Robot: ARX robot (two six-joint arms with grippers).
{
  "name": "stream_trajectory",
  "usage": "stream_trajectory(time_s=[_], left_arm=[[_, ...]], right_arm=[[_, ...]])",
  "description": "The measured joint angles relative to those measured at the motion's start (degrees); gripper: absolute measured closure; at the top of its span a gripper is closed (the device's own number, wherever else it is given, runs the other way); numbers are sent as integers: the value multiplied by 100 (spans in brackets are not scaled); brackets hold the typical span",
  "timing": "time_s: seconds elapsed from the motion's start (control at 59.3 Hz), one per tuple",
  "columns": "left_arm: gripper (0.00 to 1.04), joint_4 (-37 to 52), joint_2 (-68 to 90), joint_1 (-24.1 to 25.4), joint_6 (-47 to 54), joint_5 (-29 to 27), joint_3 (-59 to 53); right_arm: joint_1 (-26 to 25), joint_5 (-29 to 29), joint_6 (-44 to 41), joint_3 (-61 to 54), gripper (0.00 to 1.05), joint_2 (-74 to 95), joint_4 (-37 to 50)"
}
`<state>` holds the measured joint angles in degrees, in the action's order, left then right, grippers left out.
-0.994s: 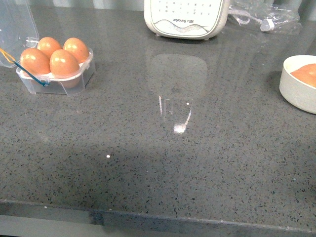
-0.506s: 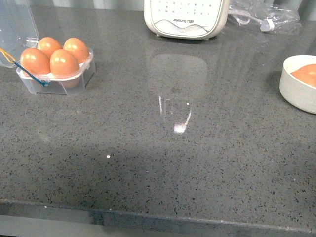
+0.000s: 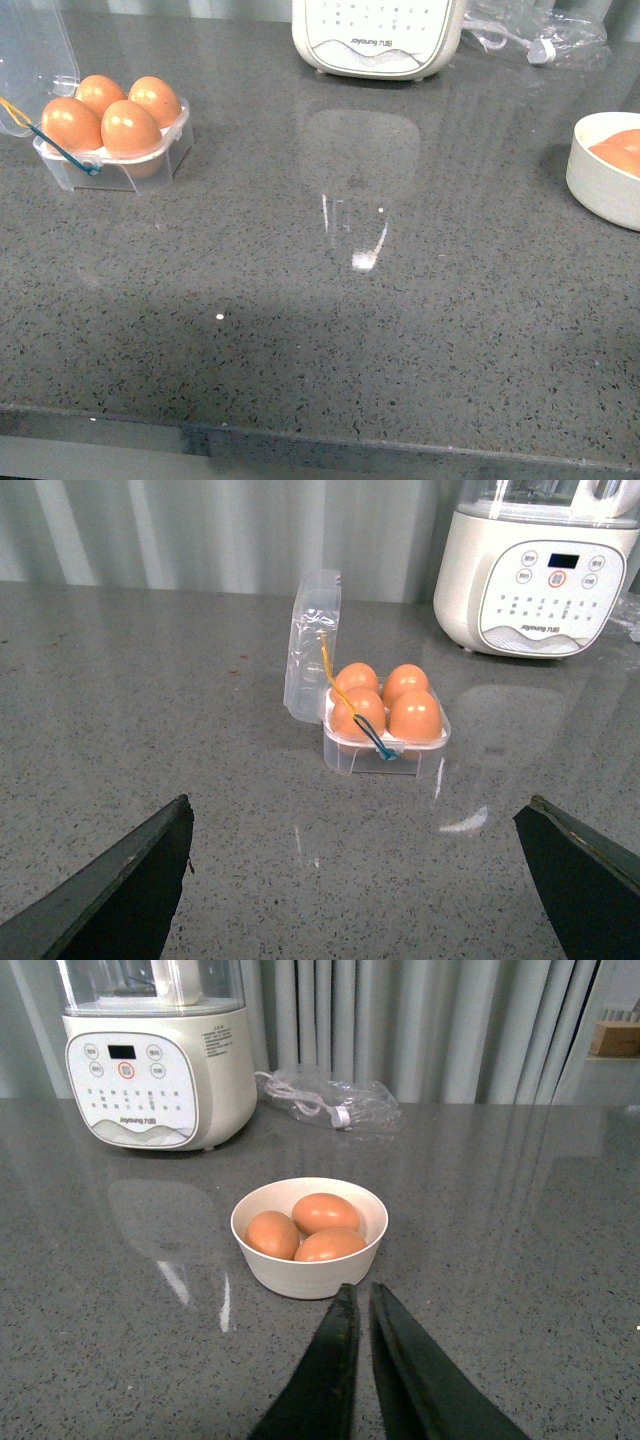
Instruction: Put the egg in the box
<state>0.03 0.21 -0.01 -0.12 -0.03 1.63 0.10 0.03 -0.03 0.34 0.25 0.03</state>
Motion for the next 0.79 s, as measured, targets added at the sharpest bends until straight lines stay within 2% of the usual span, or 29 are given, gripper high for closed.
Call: stream_trajectory(time_s=[0.253,0.421,0.455,0.539,0.792], left_arm=[[7,0,-4,0,0,0,0],[7,0,-4,0,0,0,0],[7,0,-4,0,0,0,0],[7,0,-4,0,0,0,0],[7,0,-4,0,0,0,0]], right_arm=[[0,0,0,0,36,0,0],[0,2,2,0,8,0,0],[0,0,9,0,5,0,0],[0,2,2,0,8,0,0],[0,0,2,0,7,0,0]])
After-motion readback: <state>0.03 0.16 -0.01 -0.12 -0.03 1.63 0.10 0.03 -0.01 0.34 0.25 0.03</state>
